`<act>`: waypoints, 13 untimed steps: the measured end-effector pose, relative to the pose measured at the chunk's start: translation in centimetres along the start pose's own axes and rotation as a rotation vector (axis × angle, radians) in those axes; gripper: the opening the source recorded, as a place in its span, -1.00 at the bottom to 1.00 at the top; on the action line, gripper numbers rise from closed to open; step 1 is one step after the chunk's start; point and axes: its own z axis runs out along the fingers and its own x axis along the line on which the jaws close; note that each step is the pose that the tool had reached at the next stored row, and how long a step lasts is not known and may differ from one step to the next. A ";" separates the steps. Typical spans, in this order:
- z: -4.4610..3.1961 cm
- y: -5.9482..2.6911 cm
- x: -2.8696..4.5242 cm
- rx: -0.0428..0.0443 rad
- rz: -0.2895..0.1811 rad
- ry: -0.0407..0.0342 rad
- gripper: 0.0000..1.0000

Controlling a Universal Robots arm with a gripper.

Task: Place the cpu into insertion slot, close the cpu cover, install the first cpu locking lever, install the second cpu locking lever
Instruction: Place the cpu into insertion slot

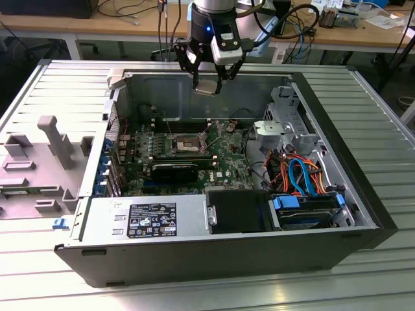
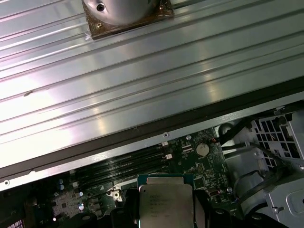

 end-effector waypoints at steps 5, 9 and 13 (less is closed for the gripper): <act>0.02 0.00 0.00 0.0003 0.013 -0.0013 0.09; 0.04 -0.06 -0.01 0.0007 0.018 -0.0020 0.09; 0.04 -0.28 -0.08 0.0022 0.021 -0.0027 0.09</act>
